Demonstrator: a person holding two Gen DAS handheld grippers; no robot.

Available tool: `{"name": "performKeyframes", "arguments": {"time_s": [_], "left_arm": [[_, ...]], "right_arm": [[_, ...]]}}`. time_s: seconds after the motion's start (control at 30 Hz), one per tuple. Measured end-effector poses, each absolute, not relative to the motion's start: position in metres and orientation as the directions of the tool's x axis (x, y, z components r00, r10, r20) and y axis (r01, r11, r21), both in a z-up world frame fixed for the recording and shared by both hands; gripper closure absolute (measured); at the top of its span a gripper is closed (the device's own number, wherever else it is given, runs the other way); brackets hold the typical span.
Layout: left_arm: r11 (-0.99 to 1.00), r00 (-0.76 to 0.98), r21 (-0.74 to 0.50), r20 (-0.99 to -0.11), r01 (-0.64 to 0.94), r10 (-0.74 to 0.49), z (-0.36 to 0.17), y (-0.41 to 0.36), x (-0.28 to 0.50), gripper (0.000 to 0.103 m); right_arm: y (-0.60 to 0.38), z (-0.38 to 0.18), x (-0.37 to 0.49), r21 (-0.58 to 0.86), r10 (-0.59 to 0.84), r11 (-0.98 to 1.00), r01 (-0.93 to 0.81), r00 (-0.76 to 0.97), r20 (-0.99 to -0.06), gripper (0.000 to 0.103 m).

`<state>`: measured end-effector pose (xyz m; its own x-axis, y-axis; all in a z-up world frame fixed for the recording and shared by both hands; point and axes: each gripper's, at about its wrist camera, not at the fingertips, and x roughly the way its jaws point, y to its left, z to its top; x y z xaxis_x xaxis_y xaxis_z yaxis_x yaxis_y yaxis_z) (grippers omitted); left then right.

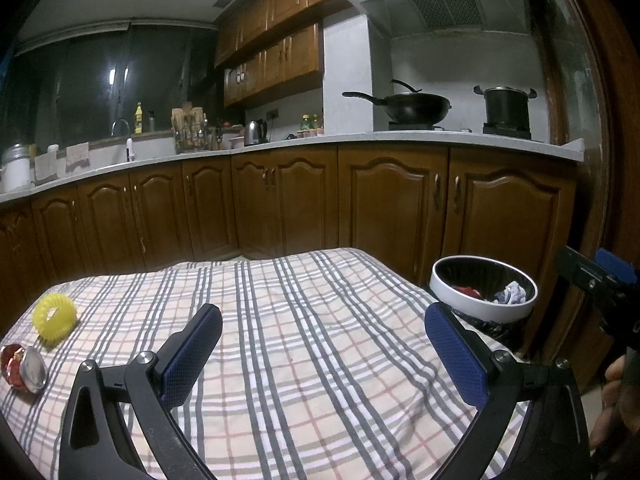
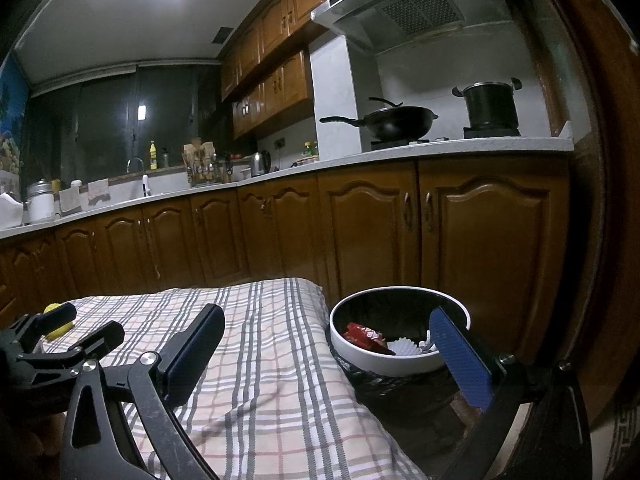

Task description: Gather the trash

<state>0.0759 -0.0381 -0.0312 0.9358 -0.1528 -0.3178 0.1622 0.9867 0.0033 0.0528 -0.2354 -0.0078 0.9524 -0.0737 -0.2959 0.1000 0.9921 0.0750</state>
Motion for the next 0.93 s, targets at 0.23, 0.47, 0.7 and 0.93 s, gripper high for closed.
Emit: {"name": "performKeyframes", "arguments": {"time_s": [0.23,0.47,0.7,0.93], "left_arm": [[0.987,0.935,0.004,-0.321,0.162,-0.152,-0.0314,-0.0396,0.0773,0.001],[0.987,0.935,0.005,-0.320,0.161,-0.151,-0.0310,-0.0404,0.0764,0.001],[0.985,0.932,0.002,-0.324,0.173,-0.163,-0.0336,-0.0384,0.0791,0.001],[0.984,0.923,-0.012,-0.346,0.176,-0.169,-0.0347,-0.0325,0.0832,0.001]], "right_arm": [[-0.2353,-0.0077,0.0547,0.079,-0.066,0.992,0.093,0.952,-0.298,0.000],[-0.2351,-0.0078,0.0555,0.086,-0.057,0.992,0.087,0.953,-0.299,0.000],[-0.2356,-0.0077,0.0571,0.088,-0.052,0.993,0.081,0.953,-0.298,0.000],[-0.2372,-0.0081,0.0617,0.091,-0.039,0.993,0.071,0.949,-0.314,0.000]]}}
